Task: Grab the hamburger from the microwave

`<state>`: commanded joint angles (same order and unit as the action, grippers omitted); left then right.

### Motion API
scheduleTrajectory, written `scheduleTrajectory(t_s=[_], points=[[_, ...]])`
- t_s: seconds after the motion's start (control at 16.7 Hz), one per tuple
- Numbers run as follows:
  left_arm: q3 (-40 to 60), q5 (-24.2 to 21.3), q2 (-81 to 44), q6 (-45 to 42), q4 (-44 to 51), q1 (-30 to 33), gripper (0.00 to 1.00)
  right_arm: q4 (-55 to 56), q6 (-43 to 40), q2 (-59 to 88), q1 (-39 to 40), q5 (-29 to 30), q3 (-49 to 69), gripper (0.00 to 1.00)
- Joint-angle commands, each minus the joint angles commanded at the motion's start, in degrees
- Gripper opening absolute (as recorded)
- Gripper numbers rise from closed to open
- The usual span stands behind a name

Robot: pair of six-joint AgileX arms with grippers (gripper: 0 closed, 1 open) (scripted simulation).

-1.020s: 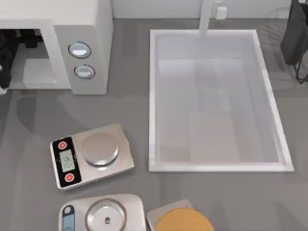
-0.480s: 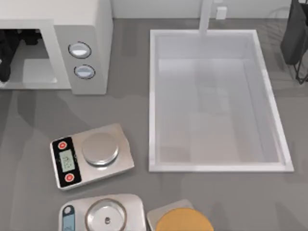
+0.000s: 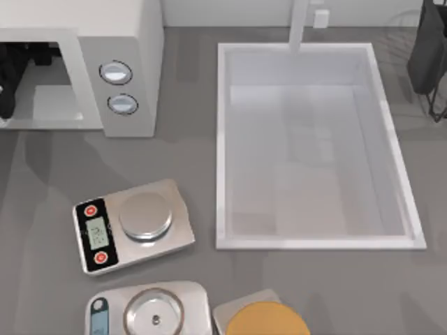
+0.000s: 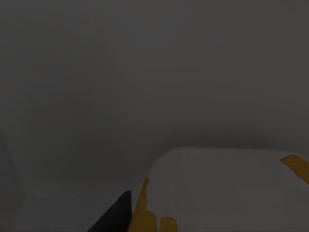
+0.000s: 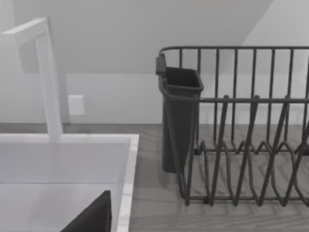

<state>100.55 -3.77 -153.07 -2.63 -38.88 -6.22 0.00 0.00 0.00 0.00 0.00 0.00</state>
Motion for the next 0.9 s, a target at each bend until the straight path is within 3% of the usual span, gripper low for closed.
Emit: scheduleTrajectory(t_s=[0.18, 0.42, 0.9], points=[[-1.79, 0.68, 1.82, 0.28, 0.52, 0.83, 0.0, 0.0, 0.0, 0.0, 0.0, 0.0, 0.0, 1.0], [-11.62, 4.17, 12.53, 1.69, 3.19, 5.08, 0.0, 0.0, 0.0, 0.0, 0.0, 0.0, 0.0, 1.0], [-45.22, 15.58, 54.23, 6.31, 11.99, 19.01, 0.0, 0.0, 0.0, 0.0, 0.0, 0.0, 0.0, 1.0]])
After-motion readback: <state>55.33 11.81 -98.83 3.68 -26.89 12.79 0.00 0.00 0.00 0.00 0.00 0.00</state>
